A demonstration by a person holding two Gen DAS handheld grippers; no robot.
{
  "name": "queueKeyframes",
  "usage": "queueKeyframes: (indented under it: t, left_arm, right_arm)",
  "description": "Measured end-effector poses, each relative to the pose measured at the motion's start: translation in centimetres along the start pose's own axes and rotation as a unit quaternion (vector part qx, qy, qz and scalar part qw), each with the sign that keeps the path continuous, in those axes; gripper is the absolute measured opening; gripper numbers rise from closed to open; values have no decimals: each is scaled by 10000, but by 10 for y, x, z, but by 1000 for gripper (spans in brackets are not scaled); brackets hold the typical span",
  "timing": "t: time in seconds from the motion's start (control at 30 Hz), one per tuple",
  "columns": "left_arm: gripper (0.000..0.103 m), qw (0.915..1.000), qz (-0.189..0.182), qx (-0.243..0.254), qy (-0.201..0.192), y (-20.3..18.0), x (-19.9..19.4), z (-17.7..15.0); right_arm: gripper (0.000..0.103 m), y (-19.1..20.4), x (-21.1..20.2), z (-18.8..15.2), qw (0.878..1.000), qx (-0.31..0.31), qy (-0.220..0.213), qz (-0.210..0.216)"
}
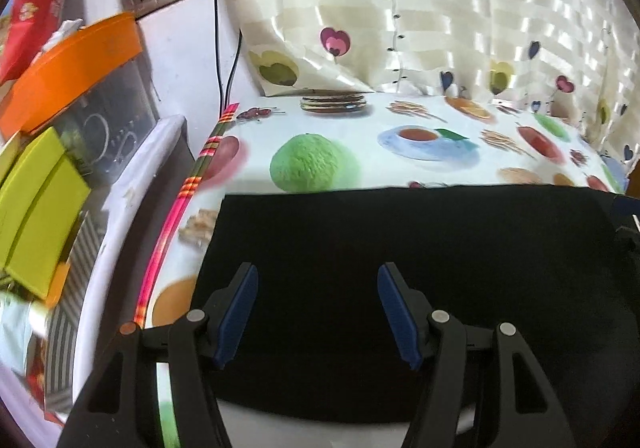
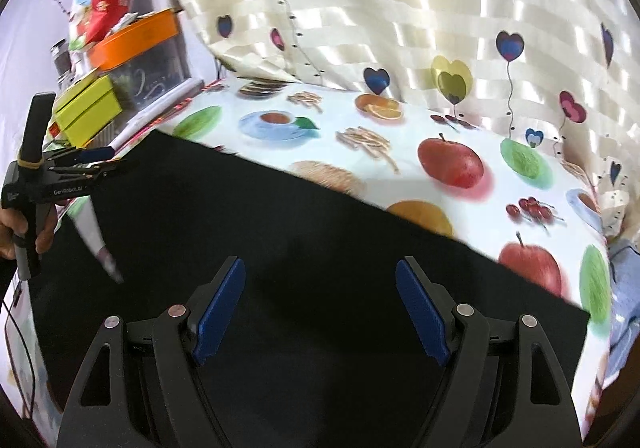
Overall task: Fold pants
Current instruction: 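Close the right tool on the pants edge while the left tool grasps the other edge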
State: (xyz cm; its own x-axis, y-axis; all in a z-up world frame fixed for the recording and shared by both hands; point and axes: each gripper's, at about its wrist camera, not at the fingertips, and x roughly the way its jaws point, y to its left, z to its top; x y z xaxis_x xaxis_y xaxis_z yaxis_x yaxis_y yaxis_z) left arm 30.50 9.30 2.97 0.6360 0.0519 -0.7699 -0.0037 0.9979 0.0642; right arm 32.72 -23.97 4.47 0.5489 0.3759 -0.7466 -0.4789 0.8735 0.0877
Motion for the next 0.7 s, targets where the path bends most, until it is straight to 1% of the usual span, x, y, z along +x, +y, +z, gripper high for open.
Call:
queueKeyframes:
  t: [0.17, 0.3, 0.33, 0.37, 0.43, 0.5, 0.6, 0.67, 0.7]
  left_arm:
    - [65, 9998, 167, -90, 87, 13, 27, 15]
    - [66, 9991, 338, 20, 258, 15, 49, 19]
    - [67, 9989, 346, 47, 313, 15, 54, 19]
    - [69, 9992, 334, 39, 219, 15, 54, 19]
    - [69, 9993, 282, -23, 226, 17, 56, 19]
    - [71, 9995, 205, -168, 182, 20, 57, 17]
    - [71, 9993, 137, -287, 193, 23, 58, 16]
    - [69, 9993, 97, -284, 229, 23, 59, 16]
    - [63, 9995, 73, -219, 224, 21, 58, 16]
  right_arm:
    - [78, -21, 27, 12, 9998, -46, 200, -54]
    - [78, -34, 43, 18, 9992, -70, 393, -84]
    - [78, -37, 47, 19, 9990, -80, 435, -91]
    - [78, -40, 51, 19, 9987, -103, 496, -90]
    - [78, -43, 60, 17, 9975, -163, 683, -88]
    - [78, -40, 63, 15, 9966, -401, 684, -213]
    - [78, -42, 65, 16, 9966, -391, 709, -165]
    - [76, -43, 66, 18, 9963, -401, 749, -114]
    - [69, -44, 66, 19, 9962, -396, 773, -73]
